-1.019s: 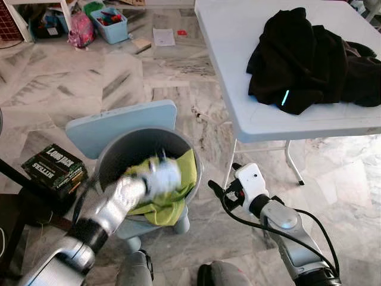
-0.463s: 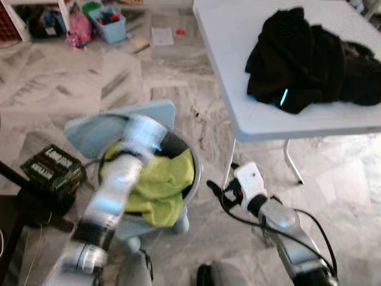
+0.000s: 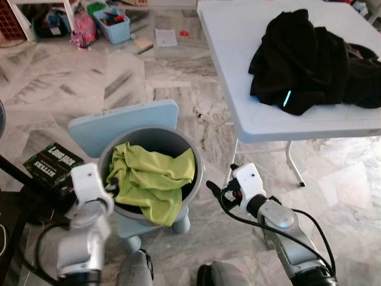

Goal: Hang hanger

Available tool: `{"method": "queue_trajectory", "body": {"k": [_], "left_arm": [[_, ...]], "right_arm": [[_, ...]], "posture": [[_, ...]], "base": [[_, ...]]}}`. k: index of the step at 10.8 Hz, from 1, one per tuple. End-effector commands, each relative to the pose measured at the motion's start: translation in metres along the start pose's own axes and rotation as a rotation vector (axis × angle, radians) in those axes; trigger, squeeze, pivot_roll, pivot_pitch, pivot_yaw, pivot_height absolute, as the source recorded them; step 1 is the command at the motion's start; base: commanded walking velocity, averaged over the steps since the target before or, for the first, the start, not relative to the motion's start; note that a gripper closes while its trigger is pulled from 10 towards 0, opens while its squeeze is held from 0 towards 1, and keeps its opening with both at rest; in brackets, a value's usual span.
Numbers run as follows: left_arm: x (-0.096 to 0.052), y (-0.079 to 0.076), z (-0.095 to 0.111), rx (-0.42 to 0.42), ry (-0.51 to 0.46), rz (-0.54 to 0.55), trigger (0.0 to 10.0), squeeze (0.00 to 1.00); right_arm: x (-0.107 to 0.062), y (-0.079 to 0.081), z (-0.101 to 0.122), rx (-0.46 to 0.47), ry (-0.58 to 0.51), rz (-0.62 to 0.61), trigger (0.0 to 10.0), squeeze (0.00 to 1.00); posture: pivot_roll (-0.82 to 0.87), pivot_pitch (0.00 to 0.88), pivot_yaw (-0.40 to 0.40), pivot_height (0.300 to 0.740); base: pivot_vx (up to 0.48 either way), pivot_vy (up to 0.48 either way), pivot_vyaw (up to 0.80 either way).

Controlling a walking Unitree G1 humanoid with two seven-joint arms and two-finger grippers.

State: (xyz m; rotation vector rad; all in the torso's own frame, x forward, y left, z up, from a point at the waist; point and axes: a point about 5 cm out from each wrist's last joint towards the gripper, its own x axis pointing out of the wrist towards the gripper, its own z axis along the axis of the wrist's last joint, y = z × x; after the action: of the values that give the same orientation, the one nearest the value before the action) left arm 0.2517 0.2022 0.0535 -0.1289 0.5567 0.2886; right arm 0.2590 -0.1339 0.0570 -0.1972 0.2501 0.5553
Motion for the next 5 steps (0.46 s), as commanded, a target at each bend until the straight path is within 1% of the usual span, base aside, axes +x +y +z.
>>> {"method": "queue_trajectory", "body": {"k": [1,2,3,4,5], "left_arm": [[0.007,0.008,-0.003,0.000,0.049,0.007,10.0,1.00],[0.018,0.022,-0.002,0.001,0.080,0.022,10.0,1.00],[0.027,0.029,0.000,-0.019,0.102,0.039,10.0,1.00],[0.034,0.029,0.002,-0.022,0.111,0.023,10.0,1.00],[0.045,0.018,0.002,-0.034,0.132,-0.039,10.0,1.00]], "right_arm": [[-0.002,-0.002,-0.005,0.007,0.025,-0.007,10.0,0.00],[-0.005,-0.003,-0.005,0.004,0.027,-0.013,10.0,0.00],[-0.007,-0.004,-0.006,-0.003,0.030,-0.014,10.0,0.00],[-0.009,-0.004,-0.006,-0.014,0.035,-0.012,10.0,0.00],[-0.012,-0.005,-0.007,-0.029,0.045,-0.008,10.0,0.00]], "posture": [[-0.01,0.121,-0.051,0.740],[-0.02,0.125,-0.052,0.740],[-0.03,0.130,-0.060,0.740],[-0.04,0.133,-0.068,0.740],[-0.06,0.139,-0.078,0.740]], "base": [[0.000,0.000,0.00],[0.000,0.000,0.00],[0.000,0.000,0.00],[0.000,0.000,0.00],[0.000,0.000,0.00]]}}
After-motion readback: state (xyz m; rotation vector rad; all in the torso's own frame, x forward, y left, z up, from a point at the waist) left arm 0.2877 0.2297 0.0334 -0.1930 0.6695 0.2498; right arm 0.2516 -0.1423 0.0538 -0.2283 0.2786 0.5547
